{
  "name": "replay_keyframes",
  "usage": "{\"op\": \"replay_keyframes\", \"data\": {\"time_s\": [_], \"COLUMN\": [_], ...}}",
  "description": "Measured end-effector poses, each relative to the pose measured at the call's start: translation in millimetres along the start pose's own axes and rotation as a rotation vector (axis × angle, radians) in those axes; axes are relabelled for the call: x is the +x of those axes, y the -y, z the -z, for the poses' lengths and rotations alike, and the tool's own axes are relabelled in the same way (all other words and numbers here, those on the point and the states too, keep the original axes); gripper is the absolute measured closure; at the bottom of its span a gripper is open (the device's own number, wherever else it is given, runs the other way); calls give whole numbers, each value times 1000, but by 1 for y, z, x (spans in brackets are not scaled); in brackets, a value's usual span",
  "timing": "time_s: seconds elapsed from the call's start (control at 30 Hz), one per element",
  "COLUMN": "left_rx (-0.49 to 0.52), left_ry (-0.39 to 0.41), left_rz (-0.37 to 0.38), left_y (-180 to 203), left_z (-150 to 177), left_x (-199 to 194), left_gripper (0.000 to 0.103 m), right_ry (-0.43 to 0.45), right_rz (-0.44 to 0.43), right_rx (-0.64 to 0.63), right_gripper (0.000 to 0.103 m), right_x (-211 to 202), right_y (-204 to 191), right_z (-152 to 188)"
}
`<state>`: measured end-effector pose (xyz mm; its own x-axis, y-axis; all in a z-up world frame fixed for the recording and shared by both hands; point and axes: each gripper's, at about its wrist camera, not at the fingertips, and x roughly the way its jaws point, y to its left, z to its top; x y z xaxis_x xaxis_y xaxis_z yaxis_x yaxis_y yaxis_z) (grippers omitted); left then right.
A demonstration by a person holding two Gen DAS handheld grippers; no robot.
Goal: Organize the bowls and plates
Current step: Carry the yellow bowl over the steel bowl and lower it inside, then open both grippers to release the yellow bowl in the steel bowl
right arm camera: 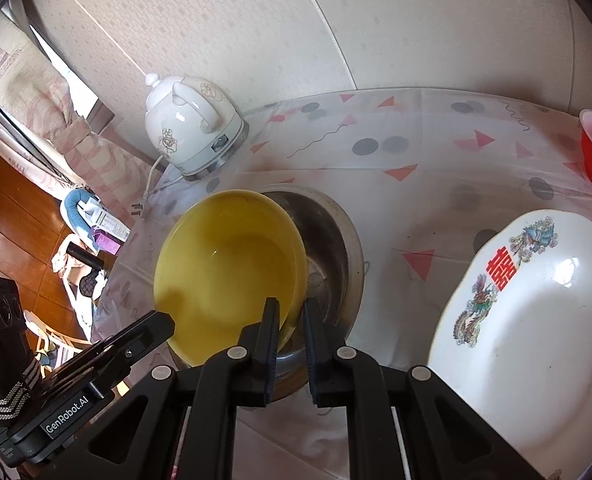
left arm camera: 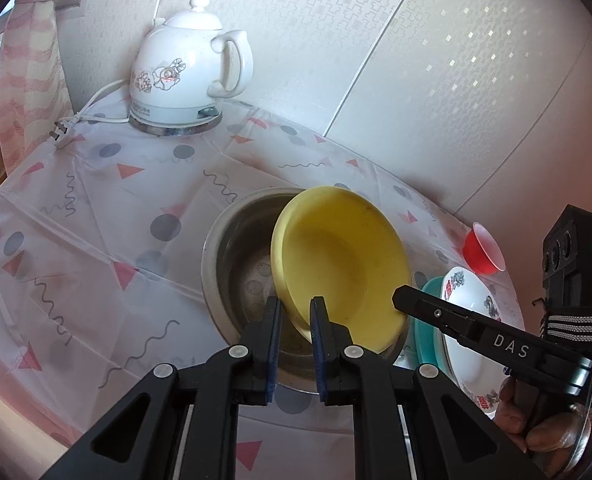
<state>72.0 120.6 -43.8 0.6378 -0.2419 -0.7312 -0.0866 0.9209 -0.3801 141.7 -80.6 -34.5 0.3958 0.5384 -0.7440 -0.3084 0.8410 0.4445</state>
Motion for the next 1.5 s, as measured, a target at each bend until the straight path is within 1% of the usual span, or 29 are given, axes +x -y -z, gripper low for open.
{"op": "replay_keyframes", "data": {"time_s": [0.23,0.6,0.83,1.17,1.3,1.5], "left_rx": [-30,-42,-32,-4,7,13], "left_ry": [-34,-58,-57,-40,-42,-37], "left_rz": [-12,-16,-28,-62,-65,-70], "left_y": [-11,-16,-16,-13,-11,-10], "left_z": [5,0,-2,-2,0,-1], "left_x": [8,17,23,25,27,29], "left_gripper": [89,89,88,88,89,89], "right_ry": [-34,-62,-62,-56,-52,-48], "right_rz": [22,50,70,134,149,163], "right_rx": [-19,-26,-36,-103,-138,-154], "right_gripper": [91,89,88,87,87,87], "right_x": [10,19,21,25,27,29], "right_y": [-4,-6,-7,-14,-18,-20], "right_z": [3,2,0,-2,0,-1]}}
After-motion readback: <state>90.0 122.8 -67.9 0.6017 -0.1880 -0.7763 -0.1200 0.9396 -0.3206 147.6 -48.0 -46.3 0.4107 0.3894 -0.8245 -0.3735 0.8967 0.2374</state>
